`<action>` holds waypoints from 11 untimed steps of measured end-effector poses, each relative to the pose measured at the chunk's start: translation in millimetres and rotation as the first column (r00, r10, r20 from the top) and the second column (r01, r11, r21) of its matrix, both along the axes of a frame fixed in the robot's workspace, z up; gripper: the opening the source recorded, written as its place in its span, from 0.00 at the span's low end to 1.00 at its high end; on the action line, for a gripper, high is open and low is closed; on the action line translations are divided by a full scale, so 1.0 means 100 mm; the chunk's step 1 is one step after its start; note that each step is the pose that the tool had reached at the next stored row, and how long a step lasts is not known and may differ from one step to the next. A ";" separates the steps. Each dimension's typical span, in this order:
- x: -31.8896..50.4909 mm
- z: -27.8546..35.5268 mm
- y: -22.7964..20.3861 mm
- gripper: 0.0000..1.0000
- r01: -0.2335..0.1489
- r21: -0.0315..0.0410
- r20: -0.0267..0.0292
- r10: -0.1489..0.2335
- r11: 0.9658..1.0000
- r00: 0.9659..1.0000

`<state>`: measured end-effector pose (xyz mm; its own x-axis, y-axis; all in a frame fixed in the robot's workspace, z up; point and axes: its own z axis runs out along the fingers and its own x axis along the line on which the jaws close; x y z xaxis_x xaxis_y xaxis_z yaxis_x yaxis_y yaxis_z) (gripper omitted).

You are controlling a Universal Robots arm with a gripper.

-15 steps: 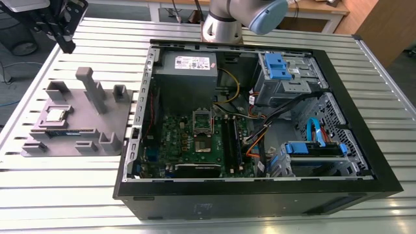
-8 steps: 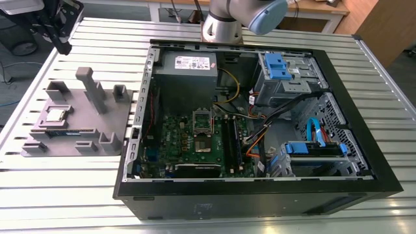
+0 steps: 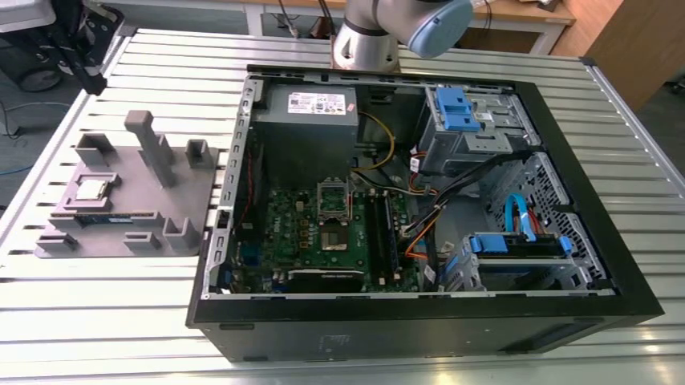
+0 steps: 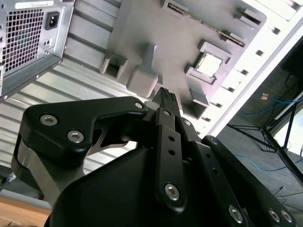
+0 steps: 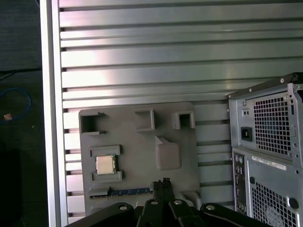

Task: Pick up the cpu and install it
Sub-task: 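Reach for the cpu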

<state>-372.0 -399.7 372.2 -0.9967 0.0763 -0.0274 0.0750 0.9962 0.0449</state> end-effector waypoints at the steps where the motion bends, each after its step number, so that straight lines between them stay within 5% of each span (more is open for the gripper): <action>1: -0.015 -0.007 -0.001 0.11 0.000 0.000 0.000 0.000 1.000 1.000; 11: -0.107 -0.087 -0.021 0.11 0.000 0.000 0.000 0.000 1.000 1.000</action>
<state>-382.7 -401.8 363.5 -0.9967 0.0763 -0.0275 0.0750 0.9962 0.0450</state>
